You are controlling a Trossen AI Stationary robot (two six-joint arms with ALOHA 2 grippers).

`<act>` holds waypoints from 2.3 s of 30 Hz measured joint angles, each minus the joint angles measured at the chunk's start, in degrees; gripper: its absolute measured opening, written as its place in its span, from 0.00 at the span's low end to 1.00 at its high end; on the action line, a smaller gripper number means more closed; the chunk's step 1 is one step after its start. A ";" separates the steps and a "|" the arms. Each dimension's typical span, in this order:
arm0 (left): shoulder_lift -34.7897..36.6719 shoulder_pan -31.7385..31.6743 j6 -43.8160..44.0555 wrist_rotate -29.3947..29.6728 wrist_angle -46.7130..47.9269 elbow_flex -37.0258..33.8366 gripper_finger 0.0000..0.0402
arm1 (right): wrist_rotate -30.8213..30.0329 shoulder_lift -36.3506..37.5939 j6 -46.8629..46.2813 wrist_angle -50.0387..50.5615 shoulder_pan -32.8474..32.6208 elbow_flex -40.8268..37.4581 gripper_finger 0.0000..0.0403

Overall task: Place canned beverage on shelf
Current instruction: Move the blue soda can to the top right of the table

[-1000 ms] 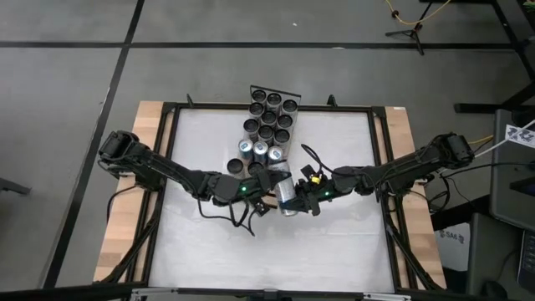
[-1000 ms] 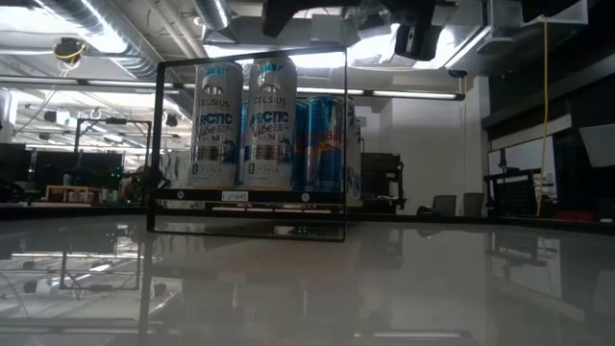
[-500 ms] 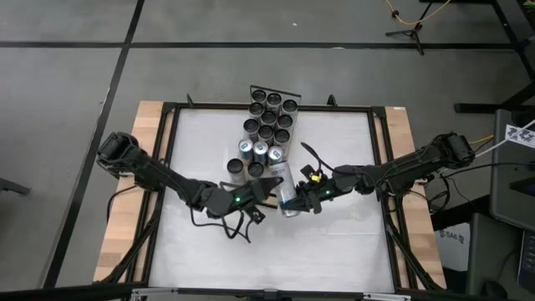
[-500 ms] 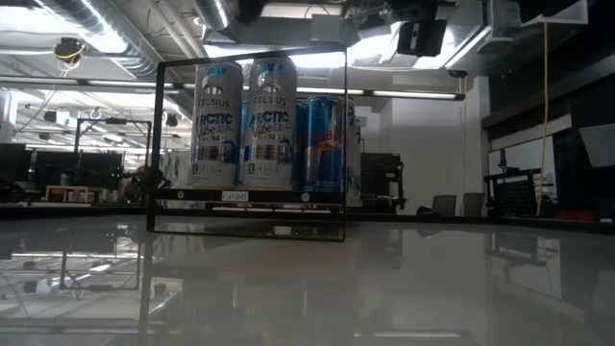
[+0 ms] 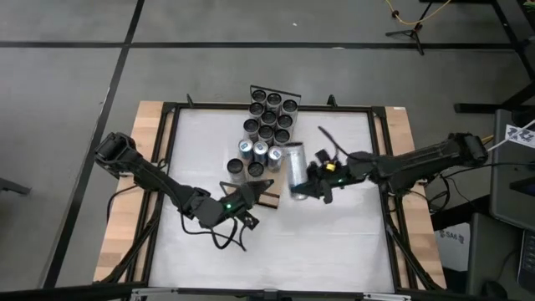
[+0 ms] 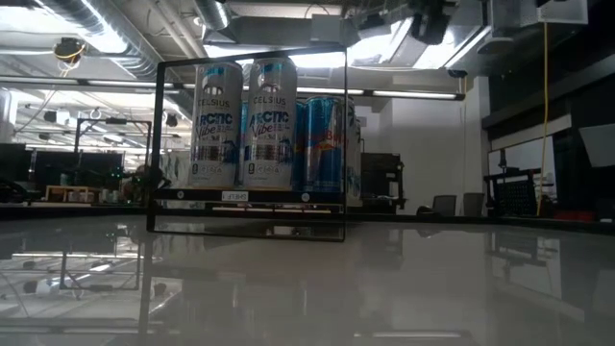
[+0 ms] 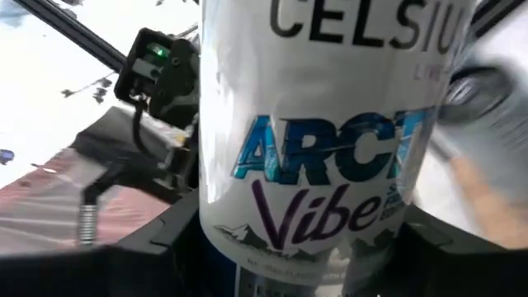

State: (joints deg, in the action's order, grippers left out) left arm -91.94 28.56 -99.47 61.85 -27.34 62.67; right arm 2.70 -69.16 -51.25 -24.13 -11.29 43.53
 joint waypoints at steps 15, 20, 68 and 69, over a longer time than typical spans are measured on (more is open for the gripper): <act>5.52 -4.52 13.89 7.90 0.26 0.00 0.75 | -46.30 18.06 21.42 35.44 0.07 0.04 0.60; 5.95 -6.37 13.61 8.06 0.40 0.00 0.75 | -62.73 16.10 21.73 44.13 0.07 -0.01 0.60; 28.95 -22.93 80.91 6.76 42.74 -0.04 0.75 | -89.22 -21.19 -15.18 18.62 0.07 -25.57 0.65; 29.65 -24.16 84.40 4.91 46.27 -0.04 0.75 | -89.32 -21.84 -15.16 17.64 0.07 -25.57 0.65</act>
State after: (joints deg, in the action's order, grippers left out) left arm -62.29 4.40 -15.07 66.76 18.94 62.63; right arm -86.62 -91.01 -66.41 -6.49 -11.22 17.96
